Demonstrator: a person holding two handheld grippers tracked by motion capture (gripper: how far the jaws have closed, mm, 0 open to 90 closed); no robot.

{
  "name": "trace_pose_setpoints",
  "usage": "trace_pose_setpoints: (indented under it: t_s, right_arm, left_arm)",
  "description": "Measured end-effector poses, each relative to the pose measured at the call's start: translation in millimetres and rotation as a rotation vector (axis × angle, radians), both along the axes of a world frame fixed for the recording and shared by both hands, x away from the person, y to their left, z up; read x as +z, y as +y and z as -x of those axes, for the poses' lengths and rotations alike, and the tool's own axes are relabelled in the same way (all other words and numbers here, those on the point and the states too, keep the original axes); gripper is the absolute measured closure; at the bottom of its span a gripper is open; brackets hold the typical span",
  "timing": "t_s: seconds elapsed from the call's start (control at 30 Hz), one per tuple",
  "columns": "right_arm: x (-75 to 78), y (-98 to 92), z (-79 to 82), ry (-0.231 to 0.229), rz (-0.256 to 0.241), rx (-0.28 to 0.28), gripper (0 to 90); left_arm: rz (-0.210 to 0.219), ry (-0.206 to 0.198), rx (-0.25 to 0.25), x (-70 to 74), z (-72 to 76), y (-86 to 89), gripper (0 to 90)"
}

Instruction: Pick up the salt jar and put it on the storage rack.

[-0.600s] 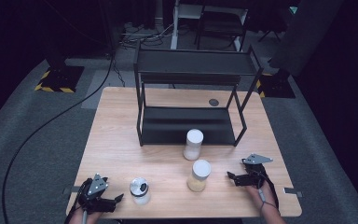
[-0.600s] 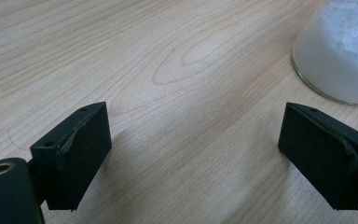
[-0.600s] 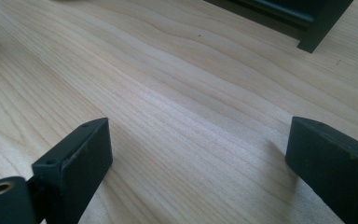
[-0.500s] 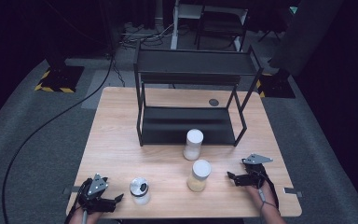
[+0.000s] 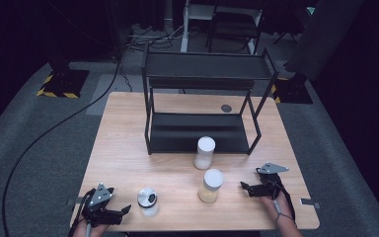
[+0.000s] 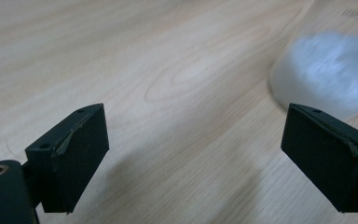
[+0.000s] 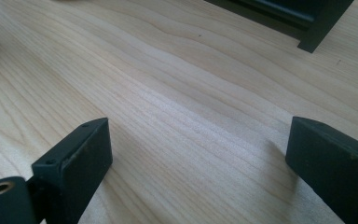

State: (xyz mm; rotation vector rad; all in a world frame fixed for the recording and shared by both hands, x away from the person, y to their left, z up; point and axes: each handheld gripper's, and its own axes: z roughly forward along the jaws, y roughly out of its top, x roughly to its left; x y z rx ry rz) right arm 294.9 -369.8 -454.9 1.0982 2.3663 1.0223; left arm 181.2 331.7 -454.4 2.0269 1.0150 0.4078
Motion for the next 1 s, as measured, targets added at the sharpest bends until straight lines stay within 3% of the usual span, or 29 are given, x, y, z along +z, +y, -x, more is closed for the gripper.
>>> trace_pose_setpoints:
  t_s: [0.07,0.1,0.17,0.37,0.57,0.7,1.0]
  right_arm:
    - [0.0,0.0,0.0,0.0,0.0,0.0,6.5]
    - [0.0,0.0,0.0,0.0,0.0,0.0,6.6]
    - [0.0,-0.2,-0.1,0.0,0.0,0.001,6.5]
    - [0.0,-0.3,-0.2,0.0,0.0,0.002,6.5]
    - [0.0,-0.3,-0.2,0.0,0.0,0.002,6.5]
    - [0.0,-0.3,-0.2,0.0,0.0,0.002,6.5]
    - [0.0,-0.3,-0.2,0.0,0.0,0.002,6.5]
  left_arm:
    - [0.037,-0.049,-0.009,3.1,8.0,0.0,7.5]
    - [0.037,-0.049,-0.009,3.1,8.0,0.0,7.5]
    - [0.086,-0.074,-0.022,1.9,11.1,2.8,7.6]
    - [0.165,-0.158,-0.067,1.9,20.1,7.2,7.6]
    - [0.206,-0.211,-0.098,5.3,26.5,9.0,7.8]
    - [0.219,-0.227,-0.125,8.3,28.0,7.0,8.0]
    - [0.245,-0.203,-0.151,9.3,21.5,-6.1,8.7]
